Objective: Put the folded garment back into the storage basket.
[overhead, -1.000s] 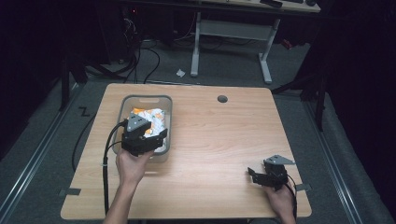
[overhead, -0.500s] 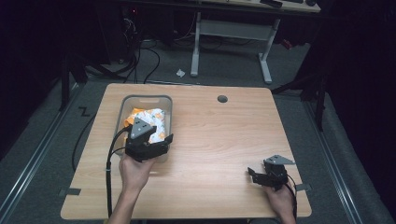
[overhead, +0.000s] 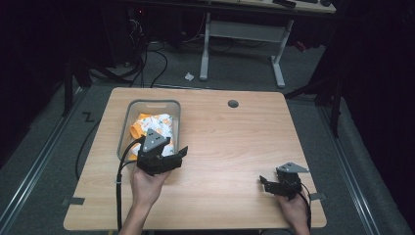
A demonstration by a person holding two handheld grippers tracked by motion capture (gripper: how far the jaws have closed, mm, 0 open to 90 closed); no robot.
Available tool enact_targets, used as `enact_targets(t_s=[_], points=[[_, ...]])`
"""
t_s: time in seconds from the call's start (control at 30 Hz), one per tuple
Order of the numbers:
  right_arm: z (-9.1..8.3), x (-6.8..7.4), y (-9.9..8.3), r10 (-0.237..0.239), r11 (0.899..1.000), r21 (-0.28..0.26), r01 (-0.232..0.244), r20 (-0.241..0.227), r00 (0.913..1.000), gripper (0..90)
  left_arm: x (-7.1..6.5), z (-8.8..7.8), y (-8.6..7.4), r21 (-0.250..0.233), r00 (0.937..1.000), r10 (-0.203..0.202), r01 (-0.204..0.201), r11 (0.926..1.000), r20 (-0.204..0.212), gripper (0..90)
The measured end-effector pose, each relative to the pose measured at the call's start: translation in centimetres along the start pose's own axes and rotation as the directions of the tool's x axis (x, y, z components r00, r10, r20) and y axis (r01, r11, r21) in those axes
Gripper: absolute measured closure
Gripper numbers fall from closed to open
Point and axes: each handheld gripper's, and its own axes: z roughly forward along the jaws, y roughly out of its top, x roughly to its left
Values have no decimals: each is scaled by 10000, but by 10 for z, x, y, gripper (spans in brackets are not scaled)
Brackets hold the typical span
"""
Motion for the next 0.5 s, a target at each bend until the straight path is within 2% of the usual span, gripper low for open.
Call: enact_targets(t_s=[0.5], points=[[0,0,0,-1,10000,0,1,1,10000,227,-17,5,-6,220,9990,165,-174,9996,421,333]])
